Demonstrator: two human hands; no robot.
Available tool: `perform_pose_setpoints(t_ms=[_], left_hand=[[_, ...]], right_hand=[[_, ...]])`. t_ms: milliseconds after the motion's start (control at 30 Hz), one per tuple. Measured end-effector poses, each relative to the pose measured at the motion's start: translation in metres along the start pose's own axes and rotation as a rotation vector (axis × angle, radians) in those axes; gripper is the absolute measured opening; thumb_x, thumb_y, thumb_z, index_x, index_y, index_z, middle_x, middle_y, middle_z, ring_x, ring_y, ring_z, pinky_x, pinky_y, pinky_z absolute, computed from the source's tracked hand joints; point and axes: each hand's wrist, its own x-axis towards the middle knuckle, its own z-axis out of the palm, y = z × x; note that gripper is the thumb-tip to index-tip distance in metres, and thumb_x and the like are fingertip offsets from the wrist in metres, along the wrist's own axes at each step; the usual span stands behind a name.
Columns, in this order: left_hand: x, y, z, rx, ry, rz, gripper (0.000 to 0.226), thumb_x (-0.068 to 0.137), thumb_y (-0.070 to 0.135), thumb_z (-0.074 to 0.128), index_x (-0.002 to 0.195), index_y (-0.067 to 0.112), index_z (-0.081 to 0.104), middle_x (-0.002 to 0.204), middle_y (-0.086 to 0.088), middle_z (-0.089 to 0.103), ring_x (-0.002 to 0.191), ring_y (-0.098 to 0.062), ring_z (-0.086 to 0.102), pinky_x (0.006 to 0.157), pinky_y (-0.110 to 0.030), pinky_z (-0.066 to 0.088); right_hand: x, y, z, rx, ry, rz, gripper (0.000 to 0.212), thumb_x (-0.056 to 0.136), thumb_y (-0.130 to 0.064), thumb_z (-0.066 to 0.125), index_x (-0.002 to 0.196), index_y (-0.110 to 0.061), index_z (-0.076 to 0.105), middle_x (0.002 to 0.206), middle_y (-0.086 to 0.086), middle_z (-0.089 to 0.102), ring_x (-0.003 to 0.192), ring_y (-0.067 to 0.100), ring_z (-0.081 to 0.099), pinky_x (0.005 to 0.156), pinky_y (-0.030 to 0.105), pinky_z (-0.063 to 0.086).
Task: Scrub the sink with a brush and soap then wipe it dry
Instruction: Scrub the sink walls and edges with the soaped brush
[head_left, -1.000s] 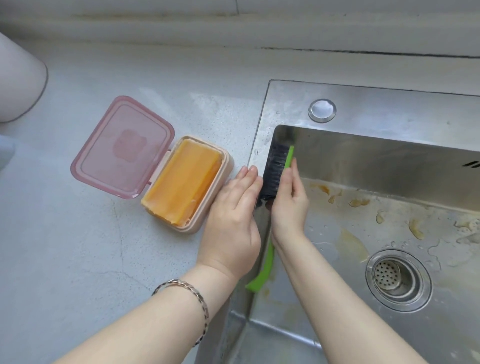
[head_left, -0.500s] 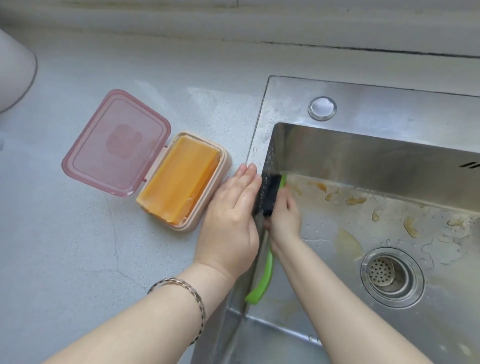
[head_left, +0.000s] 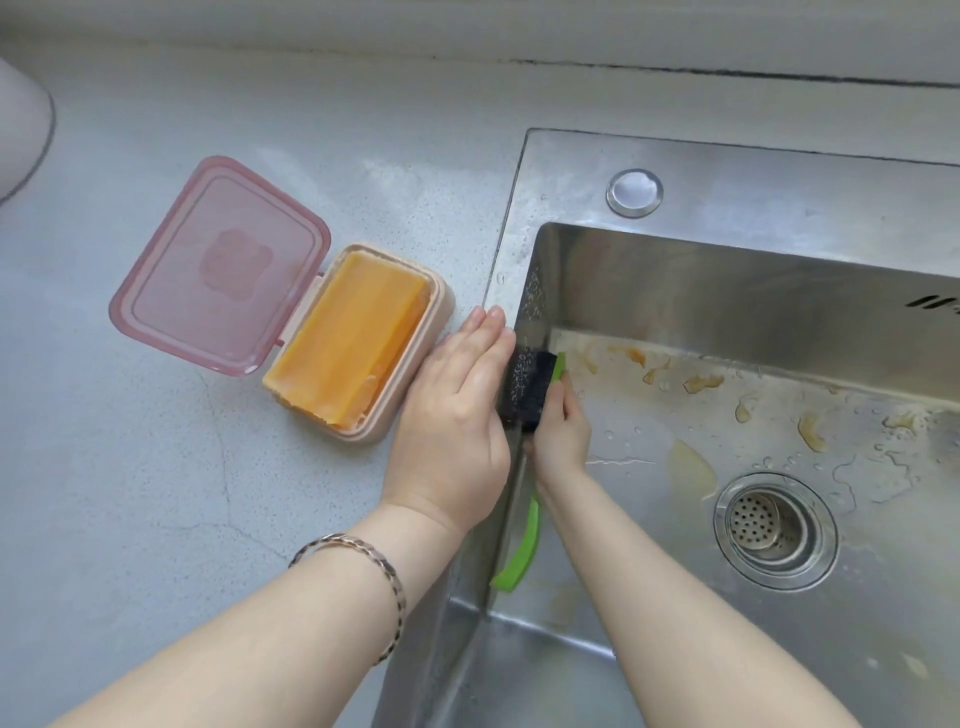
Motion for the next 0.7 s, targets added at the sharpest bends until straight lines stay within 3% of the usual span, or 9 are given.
perform_pose_setpoints(t_ms=[67,167,267,300,400,467,533,633,700], left_hand=[[-0.001,0.0,0.0,-0.01,-0.003,-0.002,0.048,0.08,0.0,0.031,0.122,-0.006,0.055,0.131,-0.017,0.053,0.127,-0.021,0.037,0.111,-0.028,0.024],[-0.001,-0.001,0.0,-0.02,-0.002,0.0,0.049,0.079,-0.001,0.032,0.122,-0.006,0.055,0.132,-0.017,0.052,0.128,-0.021,0.036,0.111,-0.028,0.024],[-0.001,-0.002,0.001,-0.015,0.007,-0.003,0.047,0.082,0.001,0.032,0.121,-0.006,0.055,0.131,-0.018,0.052,0.127,-0.021,0.037,0.111,-0.027,0.023],[0.0,-0.002,0.001,-0.013,0.004,-0.006,0.047,0.082,0.002,0.032,0.121,-0.006,0.055,0.131,-0.018,0.053,0.127,-0.021,0.037,0.111,-0.027,0.024],[-0.001,0.0,0.0,-0.016,-0.006,-0.008,0.048,0.08,0.0,0.032,0.122,-0.006,0.055,0.131,-0.018,0.052,0.127,-0.022,0.038,0.111,-0.028,0.024],[-0.001,0.0,0.0,-0.011,-0.007,-0.006,0.049,0.08,0.0,0.032,0.122,-0.006,0.056,0.131,-0.018,0.053,0.127,-0.024,0.04,0.111,-0.029,0.026],[-0.001,-0.001,0.0,-0.01,0.0,-0.009,0.047,0.082,0.002,0.032,0.121,-0.006,0.056,0.131,-0.018,0.053,0.126,-0.024,0.041,0.11,-0.03,0.027],[0.0,0.0,0.0,-0.024,0.007,-0.015,0.046,0.079,-0.007,0.038,0.121,-0.006,0.057,0.13,-0.017,0.054,0.126,-0.023,0.041,0.11,-0.029,0.026],[-0.001,0.0,0.0,-0.03,0.006,-0.016,0.046,0.078,-0.009,0.038,0.12,-0.006,0.057,0.13,-0.017,0.054,0.126,-0.023,0.041,0.11,-0.028,0.026]], right_hand=[[-0.042,0.044,-0.007,0.065,0.027,0.119,0.07,0.069,-0.072,0.036,0.129,-0.038,0.052,0.126,-0.004,0.061,0.106,0.019,0.056,0.095,0.035,0.043],[-0.058,0.043,-0.007,0.106,0.031,0.165,0.049,0.091,-0.05,0.04,0.135,-0.031,0.049,0.112,-0.006,0.056,0.09,0.011,0.046,0.076,0.022,0.036],[-0.045,0.0,-0.003,0.199,-0.03,0.009,0.048,0.088,-0.047,0.043,0.134,-0.032,0.05,0.129,-0.01,0.058,0.114,0.011,0.056,0.097,0.035,0.044],[-0.05,-0.002,-0.002,0.199,-0.046,-0.007,0.05,0.086,-0.05,0.043,0.132,-0.033,0.05,0.131,-0.01,0.058,0.116,0.012,0.055,0.098,0.036,0.044],[-0.077,0.014,-0.009,0.141,-0.015,0.168,0.048,0.092,-0.046,0.042,0.135,-0.026,0.05,0.117,-0.005,0.059,0.097,0.018,0.047,0.079,0.025,0.039],[-0.081,0.004,-0.009,0.175,0.028,0.156,0.044,0.096,-0.039,0.042,0.136,-0.023,0.05,0.124,-0.002,0.059,0.104,0.019,0.052,0.088,0.03,0.043],[-0.084,-0.012,-0.007,0.174,-0.011,0.019,0.046,0.091,-0.046,0.043,0.134,-0.03,0.051,0.132,-0.007,0.057,0.12,0.018,0.054,0.1,0.042,0.041],[-0.102,0.003,-0.01,0.147,-0.023,0.126,0.044,0.093,-0.045,0.045,0.133,-0.03,0.051,0.125,-0.006,0.06,0.103,0.014,0.059,0.089,0.032,0.046],[-0.105,0.006,-0.014,0.132,0.003,0.225,0.042,0.096,-0.038,0.044,0.135,-0.025,0.05,0.127,0.0,0.058,0.092,0.015,0.051,0.079,0.025,0.04]])
